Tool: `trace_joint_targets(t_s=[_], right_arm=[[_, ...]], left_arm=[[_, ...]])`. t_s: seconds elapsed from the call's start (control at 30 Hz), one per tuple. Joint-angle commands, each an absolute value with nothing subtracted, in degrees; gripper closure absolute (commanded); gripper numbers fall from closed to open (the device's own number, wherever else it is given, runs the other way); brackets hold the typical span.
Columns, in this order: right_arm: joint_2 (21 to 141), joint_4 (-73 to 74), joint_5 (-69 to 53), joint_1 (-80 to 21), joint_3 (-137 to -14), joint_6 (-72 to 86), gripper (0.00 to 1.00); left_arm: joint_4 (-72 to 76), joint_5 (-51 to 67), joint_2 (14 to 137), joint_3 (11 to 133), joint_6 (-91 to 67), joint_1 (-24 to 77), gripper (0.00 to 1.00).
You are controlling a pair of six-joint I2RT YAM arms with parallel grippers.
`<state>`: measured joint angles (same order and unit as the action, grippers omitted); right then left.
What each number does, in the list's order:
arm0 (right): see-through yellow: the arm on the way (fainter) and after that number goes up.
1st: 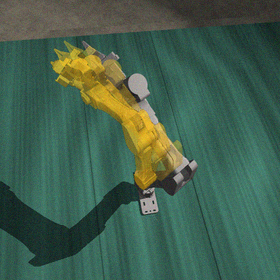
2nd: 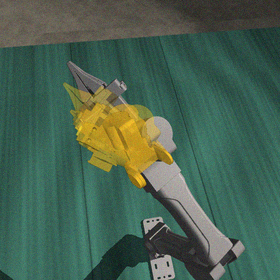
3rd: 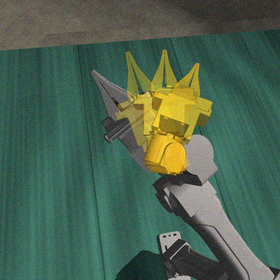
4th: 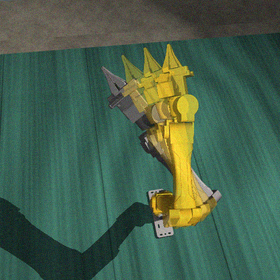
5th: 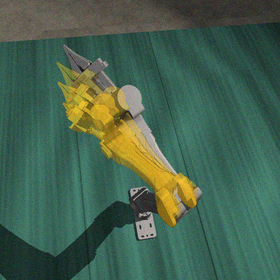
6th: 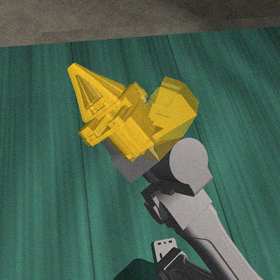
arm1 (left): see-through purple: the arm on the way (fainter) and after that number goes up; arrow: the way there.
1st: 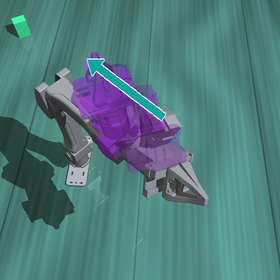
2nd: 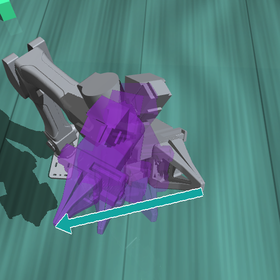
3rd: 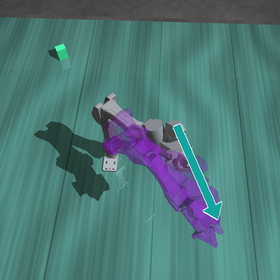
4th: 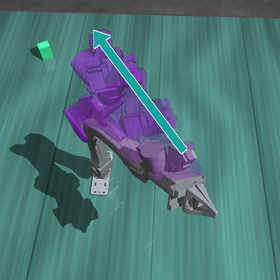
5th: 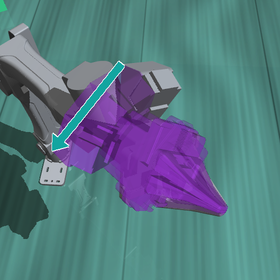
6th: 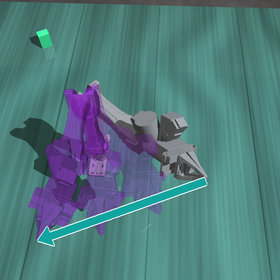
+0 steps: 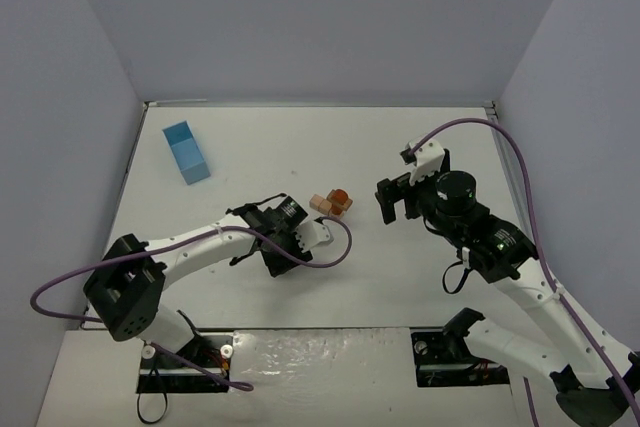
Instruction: Build the wood block tower
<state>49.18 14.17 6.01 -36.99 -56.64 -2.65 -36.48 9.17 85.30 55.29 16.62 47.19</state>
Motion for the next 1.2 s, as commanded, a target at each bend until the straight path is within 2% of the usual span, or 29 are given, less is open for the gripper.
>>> trace_joint_targets(t_s=[0.0, 0.27, 0.53, 0.73, 1.03, 1.17], right_arm=[[50.11, 11.29, 5.80, -36.08, -56.69, -3.34, 0.00], [51.55, 11.18, 4.92, -35.26, -56.95, -4.10, 0.00], [52.06, 11.34, 4.40, -34.25, -57.20, -4.74, 0.00], [52.21, 11.34, 3.78, -33.69, -57.29, -4.91, 0.00], [51.31, 11.44, 3.59, -33.12, -57.04, -5.00, 0.00], [50.93, 11.60, 3.52, -32.96, -56.95, -4.97, 0.00]], left_arm=[[-37.22, 8.13, 85.84, 57.44, 19.34, 47.68, 0.55], [-36.62, 7.32, 88.58, 57.23, 19.35, 47.81, 0.56], [-29.90, 5.03, 90.53, 57.51, 11.62, 46.55, 0.79], [-28.63, 2.91, 93.68, 60.37, 1.90, 44.22, 0.90], [-29.90, 0.32, 96.89, 64.98, -12.19, 39.66, 1.00], [-30.15, -1.58, 95.61, 65.17, -14.88, 37.85, 1.00]])
